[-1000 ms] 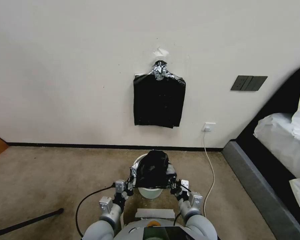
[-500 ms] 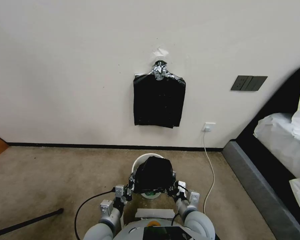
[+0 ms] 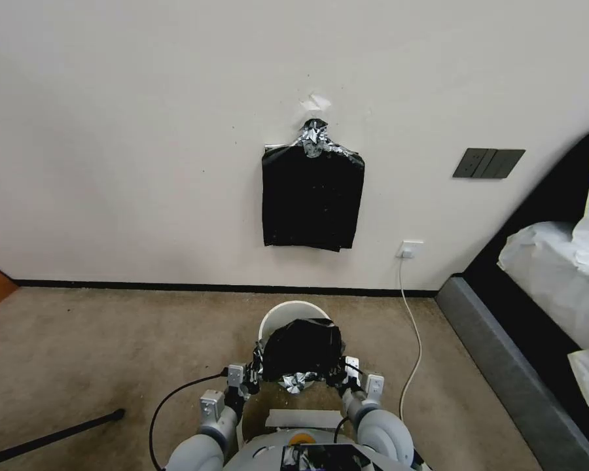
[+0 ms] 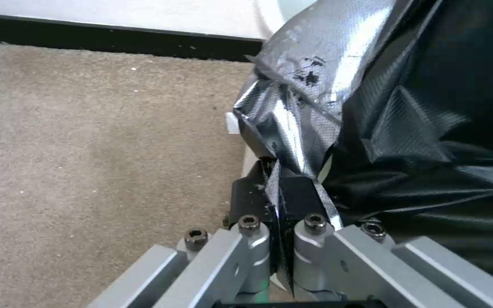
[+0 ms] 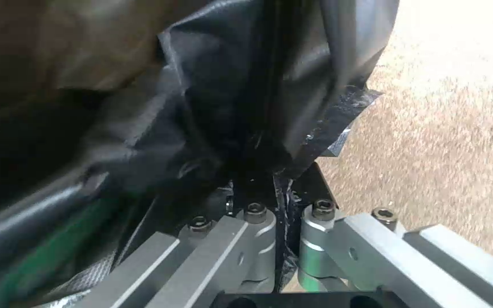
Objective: Place a trash bag onto the trash bin.
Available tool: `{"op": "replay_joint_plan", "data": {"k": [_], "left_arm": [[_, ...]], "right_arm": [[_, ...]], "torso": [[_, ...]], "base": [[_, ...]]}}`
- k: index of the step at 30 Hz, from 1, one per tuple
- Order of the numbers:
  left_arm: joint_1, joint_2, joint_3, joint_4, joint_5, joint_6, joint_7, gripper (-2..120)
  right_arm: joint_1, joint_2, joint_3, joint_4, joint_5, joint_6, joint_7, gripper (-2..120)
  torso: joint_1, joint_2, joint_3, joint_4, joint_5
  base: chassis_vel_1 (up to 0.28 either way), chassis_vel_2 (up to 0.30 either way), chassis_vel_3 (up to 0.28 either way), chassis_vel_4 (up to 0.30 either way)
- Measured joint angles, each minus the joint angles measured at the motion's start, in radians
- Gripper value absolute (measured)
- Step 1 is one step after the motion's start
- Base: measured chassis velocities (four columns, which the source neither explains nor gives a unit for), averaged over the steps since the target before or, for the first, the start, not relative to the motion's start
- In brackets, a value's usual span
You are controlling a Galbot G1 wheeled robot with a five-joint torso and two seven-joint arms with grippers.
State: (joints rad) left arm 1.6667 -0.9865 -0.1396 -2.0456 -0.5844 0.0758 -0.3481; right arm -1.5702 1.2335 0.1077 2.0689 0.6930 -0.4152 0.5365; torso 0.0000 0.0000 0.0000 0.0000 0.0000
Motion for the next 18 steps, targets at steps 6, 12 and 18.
{"op": "replay_joint_plan", "data": {"k": [6,12,18], "left_arm": [[-0.046,-0.029,-0.002,0.057,0.004,-0.045,0.007,0],[-0.083,-0.051,-0.006,0.102,0.013,-0.097,0.011,0],[-0.054,-0.030,-0.016,0.078,0.015,-0.099,0.022,0]], "right_arm": [[0.027,0.002,-0.007,-0.070,-0.069,0.062,-0.044,0],[0.040,0.005,-0.008,-0.101,-0.099,0.098,-0.060,0],[-0.005,-0.013,-0.005,-0.067,-0.125,0.113,-0.074,14]], "torso": [[0.000,0.000,0.000,0.0001,0.0000],[0.000,0.000,0.000,0.0000,0.0000],[0.000,0.000,0.000,0.0000,0.0000]], "base": [[0.000,0.000,0.000,0.000],[0.000,0.000,0.000,0.000],[0.000,0.000,0.000,0.000]]}}
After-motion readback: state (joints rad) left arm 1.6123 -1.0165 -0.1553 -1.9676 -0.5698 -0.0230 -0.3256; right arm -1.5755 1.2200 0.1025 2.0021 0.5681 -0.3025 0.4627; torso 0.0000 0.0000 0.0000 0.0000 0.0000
